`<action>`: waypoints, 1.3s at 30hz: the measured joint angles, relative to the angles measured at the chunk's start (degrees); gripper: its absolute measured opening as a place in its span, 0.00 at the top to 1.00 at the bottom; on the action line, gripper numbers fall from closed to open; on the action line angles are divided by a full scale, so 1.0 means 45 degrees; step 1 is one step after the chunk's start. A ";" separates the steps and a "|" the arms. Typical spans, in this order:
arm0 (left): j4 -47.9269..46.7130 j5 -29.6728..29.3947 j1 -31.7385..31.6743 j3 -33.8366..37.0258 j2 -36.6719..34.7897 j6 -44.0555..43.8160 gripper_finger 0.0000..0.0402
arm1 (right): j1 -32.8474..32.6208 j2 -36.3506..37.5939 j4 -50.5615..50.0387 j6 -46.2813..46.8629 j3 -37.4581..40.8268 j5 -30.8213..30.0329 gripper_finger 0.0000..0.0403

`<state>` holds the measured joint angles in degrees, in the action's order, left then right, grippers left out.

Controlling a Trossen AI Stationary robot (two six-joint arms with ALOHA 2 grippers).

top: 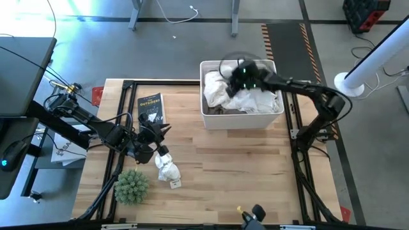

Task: Sort clothes
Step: Put the white shirt into the white bin, then put the white socks into the white bin

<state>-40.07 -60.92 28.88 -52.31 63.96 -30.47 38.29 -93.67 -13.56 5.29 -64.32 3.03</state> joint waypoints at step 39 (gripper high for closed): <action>0.1309 0.3279 0.0986 -0.0005 0.1331 0.4448 0.88 | -0.9808 0.6739 0.4163 0.2159 0.4520 -0.2524 0.69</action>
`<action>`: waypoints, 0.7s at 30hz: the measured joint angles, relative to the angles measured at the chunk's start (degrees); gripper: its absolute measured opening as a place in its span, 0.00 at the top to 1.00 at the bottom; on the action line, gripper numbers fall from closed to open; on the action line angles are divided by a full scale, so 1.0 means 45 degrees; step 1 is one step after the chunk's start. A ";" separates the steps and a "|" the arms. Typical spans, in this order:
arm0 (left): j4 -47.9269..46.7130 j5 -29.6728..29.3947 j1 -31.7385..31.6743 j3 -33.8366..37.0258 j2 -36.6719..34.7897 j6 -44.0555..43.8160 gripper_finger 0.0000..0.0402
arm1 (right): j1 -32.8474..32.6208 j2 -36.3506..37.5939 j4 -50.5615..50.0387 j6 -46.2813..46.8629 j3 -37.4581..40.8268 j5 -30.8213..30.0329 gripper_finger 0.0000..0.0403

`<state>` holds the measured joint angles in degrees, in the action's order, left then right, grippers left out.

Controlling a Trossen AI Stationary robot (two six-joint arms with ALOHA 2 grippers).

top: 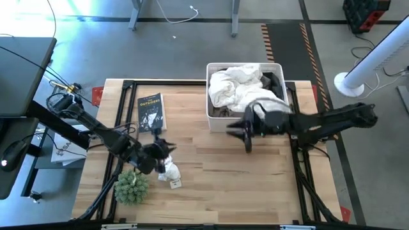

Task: Sort clothes
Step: Put the white socks into the white bin

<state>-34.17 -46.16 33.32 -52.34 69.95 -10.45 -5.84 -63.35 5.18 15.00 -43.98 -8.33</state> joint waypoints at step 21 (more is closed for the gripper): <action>0.1158 0.8727 -0.1363 -0.0204 0.7179 0.0827 0.75 | -0.1288 -0.0200 0.4142 0.0897 0.2238 -0.1153 0.69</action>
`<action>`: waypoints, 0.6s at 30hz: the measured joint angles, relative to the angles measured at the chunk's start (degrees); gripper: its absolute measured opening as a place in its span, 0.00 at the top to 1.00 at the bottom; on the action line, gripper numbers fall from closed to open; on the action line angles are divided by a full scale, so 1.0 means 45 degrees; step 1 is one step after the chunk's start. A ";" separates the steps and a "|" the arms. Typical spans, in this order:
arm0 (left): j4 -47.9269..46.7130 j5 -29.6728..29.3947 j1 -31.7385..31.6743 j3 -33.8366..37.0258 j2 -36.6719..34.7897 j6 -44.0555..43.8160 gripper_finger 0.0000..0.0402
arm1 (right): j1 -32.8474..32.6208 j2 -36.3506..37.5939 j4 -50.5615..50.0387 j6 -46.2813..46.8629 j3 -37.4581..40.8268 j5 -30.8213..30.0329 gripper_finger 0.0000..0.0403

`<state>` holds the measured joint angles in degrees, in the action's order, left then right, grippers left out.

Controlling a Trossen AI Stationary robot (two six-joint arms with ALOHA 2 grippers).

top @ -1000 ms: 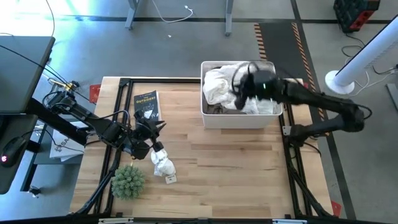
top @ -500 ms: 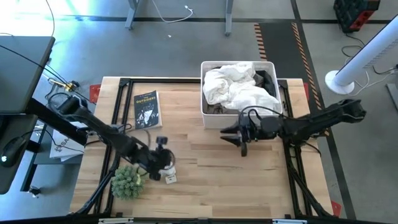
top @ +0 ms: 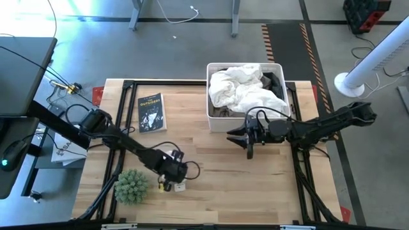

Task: Sort clothes
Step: Put the white socks into the white bin

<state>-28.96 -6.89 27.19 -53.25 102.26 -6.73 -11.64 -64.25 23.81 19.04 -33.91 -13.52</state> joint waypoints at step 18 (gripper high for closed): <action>0.2738 -0.5607 -0.0717 0.0483 -0.6615 0.0755 0.96 | -0.0793 -0.4871 0.3305 -0.1922 -0.0597 0.0063 0.69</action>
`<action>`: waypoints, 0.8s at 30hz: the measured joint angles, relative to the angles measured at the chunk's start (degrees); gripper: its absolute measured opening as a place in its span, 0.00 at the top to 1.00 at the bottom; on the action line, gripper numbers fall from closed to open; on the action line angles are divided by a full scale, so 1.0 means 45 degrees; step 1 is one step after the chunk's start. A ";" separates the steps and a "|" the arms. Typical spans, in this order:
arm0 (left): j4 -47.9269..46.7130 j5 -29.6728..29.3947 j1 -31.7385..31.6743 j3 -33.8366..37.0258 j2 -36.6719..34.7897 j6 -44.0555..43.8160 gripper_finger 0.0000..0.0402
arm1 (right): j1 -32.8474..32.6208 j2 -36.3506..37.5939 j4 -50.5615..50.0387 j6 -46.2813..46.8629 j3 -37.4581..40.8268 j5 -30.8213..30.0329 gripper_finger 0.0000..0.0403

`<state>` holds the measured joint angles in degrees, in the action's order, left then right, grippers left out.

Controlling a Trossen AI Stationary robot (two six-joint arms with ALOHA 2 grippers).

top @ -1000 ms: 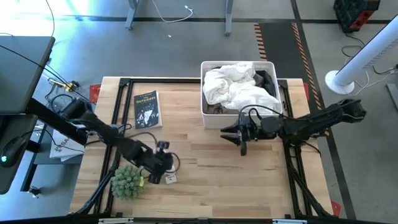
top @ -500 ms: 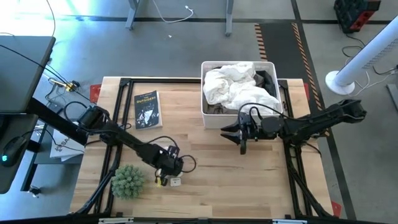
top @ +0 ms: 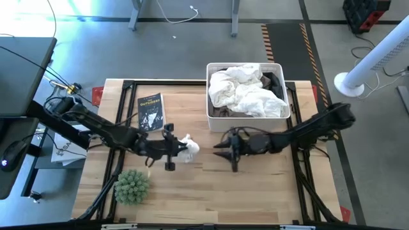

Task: Sort clothes
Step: Put the white socks into the white bin

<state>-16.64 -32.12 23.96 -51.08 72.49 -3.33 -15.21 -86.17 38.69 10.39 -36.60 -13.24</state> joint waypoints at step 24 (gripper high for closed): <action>0.1319 0.0124 0.0632 0.0022 0.0097 0.0712 0.95 | -0.0393 -0.3758 -0.5657 -0.4299 -0.7345 -0.1058 0.77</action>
<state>-10.71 -31.56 26.81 -50.98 72.93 -0.13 -16.98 -103.08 13.23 -8.96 -69.65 -18.00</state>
